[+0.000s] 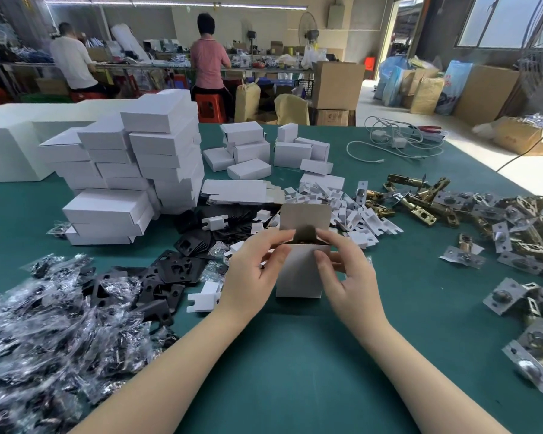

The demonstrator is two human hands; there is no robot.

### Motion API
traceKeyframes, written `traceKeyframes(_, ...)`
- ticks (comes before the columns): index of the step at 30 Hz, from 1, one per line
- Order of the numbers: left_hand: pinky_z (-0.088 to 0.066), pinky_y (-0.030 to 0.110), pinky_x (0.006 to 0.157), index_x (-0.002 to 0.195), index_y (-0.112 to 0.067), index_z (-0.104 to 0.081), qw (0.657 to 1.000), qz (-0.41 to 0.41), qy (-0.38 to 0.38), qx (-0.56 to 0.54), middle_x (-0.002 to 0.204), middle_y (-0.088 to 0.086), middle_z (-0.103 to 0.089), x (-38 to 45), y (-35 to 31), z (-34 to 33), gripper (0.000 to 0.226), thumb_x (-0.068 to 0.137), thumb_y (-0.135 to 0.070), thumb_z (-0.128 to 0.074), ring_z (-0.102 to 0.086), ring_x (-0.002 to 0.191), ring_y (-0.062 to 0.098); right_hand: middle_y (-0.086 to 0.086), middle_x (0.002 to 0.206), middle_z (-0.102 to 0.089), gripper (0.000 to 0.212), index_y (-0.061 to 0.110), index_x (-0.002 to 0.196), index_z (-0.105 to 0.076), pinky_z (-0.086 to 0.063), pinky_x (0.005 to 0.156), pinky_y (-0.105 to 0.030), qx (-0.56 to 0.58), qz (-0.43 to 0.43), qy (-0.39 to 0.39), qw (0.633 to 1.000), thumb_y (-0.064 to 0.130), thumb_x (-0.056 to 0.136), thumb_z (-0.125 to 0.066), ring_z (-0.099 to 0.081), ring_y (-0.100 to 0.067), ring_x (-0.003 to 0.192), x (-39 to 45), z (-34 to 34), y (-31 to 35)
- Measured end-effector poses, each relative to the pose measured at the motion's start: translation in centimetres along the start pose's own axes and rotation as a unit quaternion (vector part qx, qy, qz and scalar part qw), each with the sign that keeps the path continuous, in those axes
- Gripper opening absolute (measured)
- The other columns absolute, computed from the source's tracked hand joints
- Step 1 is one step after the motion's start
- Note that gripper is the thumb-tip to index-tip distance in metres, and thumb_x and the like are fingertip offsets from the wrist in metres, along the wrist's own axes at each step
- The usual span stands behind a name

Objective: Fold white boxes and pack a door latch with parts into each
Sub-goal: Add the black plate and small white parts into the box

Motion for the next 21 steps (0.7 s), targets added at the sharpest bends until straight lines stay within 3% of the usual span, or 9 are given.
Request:
traceKeyframes(4, -0.044, 0.013, 0.079, 0.098, -0.03, -0.067, 1.0, -0.005, -0.003, 0.004, 0.095, -0.026, -0.065, 0.4, -0.3, 0.0, 0.021, 0.098, -0.032, -0.046, -0.062, 0.091, 0.001, 0.012, 0.098, -0.067, 0.016, 0.04, 0.098, -0.062, -0.042, 0.076, -0.011, 0.035, -0.039, -0.018, 0.998, 0.028, 0.097, -0.051, -0.061, -0.003, 0.09, 0.7, 0.1, 0.5)
traceKeyframes(8, -0.049, 0.018, 0.078, 0.085, -0.031, -0.071, 0.997, 0.052, -0.021, -0.055, 0.098, -0.018, -0.068, 0.9, -0.5, -0.3, 0.016, 0.09, -0.031, -0.056, -0.065, 0.095, 0.01, 0.011, 0.089, -0.069, 0.02, 0.029, 0.088, -0.067, -0.044, 0.074, -0.016, 0.104, -0.077, -0.037, 0.991, 0.014, 0.098, -0.058, -0.063, -0.005, 0.085, 1.5, 0.3, 0.7)
traceKeyframes(11, -0.049, 0.015, 0.079, 0.093, -0.03, -0.07, 0.986, 0.104, -0.034, -0.123, 0.097, -0.018, -0.071, 0.7, -0.4, -0.5, 0.015, 0.09, -0.016, -0.063, -0.067, 0.092, 0.005, 0.017, 0.092, -0.066, 0.023, 0.027, 0.104, -0.059, -0.046, 0.07, -0.013, 0.195, -0.112, -0.047, 0.973, 0.005, 0.095, -0.06, -0.061, -0.004, 0.078, 1.8, 0.2, 0.6)
traceKeyframes(15, -0.05, 0.014, 0.081, 0.122, -0.033, -0.054, 0.971, 0.131, -0.046, -0.194, 0.112, -0.012, -0.068, 0.6, -0.4, -0.5, 0.045, 0.093, 0.0, -0.061, -0.069, 0.094, 0.006, -0.002, 0.114, -0.066, 0.044, 0.037, 0.12, -0.054, -0.051, 0.083, -0.021, 0.199, -0.098, -0.034, 0.975, 0.0, 0.096, -0.055, -0.065, -0.016, 0.093, 2.1, 0.2, 1.0)
traceKeyframes(18, -0.05, 0.014, 0.081, 0.129, -0.038, -0.052, 0.973, 0.121, -0.035, -0.192, 0.112, -0.011, -0.068, 0.7, -0.5, -0.5, 0.049, 0.094, -0.003, -0.06, -0.068, 0.096, 0.006, -0.001, 0.112, -0.068, 0.041, 0.033, 0.119, -0.058, -0.051, 0.086, -0.026, 0.175, -0.081, -0.032, 0.981, 0.0, 0.096, -0.053, -0.065, -0.021, 0.099, 2.1, 0.1, 0.8)
traceKeyframes(21, -0.05, 0.015, 0.078, 0.124, -0.045, -0.056, 0.986, 0.087, -0.009, -0.143, 0.113, -0.013, -0.068, 0.7, -0.7, -0.4, 0.042, 0.094, -0.014, -0.057, -0.067, 0.094, 0.007, 0.013, 0.1, -0.068, 0.042, 0.043, 0.106, -0.058, -0.049, 0.086, -0.023, 0.144, -0.054, -0.04, 0.987, 0.003, 0.095, -0.053, -0.066, -0.016, 0.098, 1.8, 0.2, 1.0)
Point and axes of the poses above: each hand's wrist, its own x-axis towards the middle knuckle, its own z-axis out of the back of the hand, y = z × x, the point moved 4 cm from there along x, towards the middle knuckle
